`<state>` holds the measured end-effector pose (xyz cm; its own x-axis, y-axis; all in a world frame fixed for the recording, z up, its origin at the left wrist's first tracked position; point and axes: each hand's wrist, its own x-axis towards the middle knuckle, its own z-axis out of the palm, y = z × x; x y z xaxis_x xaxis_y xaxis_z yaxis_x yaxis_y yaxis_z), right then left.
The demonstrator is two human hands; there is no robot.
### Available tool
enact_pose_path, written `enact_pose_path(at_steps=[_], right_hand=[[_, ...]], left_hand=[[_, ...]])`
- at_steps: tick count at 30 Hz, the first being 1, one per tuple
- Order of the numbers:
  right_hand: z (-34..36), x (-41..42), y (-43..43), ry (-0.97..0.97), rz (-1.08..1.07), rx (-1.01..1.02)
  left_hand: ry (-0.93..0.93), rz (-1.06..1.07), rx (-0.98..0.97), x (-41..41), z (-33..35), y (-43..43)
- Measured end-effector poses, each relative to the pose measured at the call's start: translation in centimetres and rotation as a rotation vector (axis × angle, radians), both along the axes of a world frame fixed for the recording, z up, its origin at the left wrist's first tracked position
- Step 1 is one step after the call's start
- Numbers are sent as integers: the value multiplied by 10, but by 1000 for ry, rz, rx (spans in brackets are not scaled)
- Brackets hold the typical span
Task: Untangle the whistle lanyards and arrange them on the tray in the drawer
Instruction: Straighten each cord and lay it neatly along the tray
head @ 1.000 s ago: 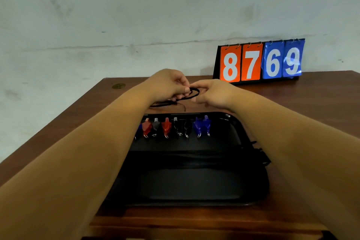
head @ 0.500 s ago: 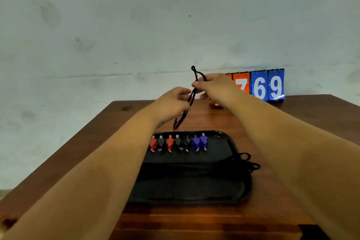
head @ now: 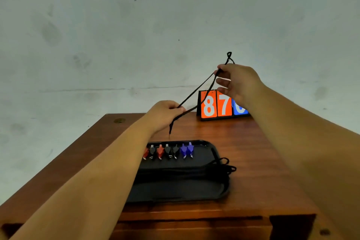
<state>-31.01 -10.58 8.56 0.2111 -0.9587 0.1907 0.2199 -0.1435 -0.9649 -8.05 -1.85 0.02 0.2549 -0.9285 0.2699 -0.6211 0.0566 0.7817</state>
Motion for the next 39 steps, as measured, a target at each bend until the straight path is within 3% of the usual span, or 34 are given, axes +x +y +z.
enact_pose_path(at_steps=[7, 12, 17, 24, 31, 39], right_hand=[[3, -26, 12, -212, 6, 138], [-2, -35, 18, -302, 3, 235], [-12, -47, 21, -329, -34, 266], [-38, -49, 24, -168, -83, 222], [-70, -50, 32, -93, -39, 227], [-111, -47, 46, 27, -57, 210]], left_hand=[[380, -107, -64, 11, 11, 33], [433, -135, -88, 25, 16, 54], [310, -107, -64, 40, 25, 79], [1, 37, -11, 62, 23, 109], [121, 98, -83, 81, 6, 138], [79, 272, -132, 99, -30, 169]])
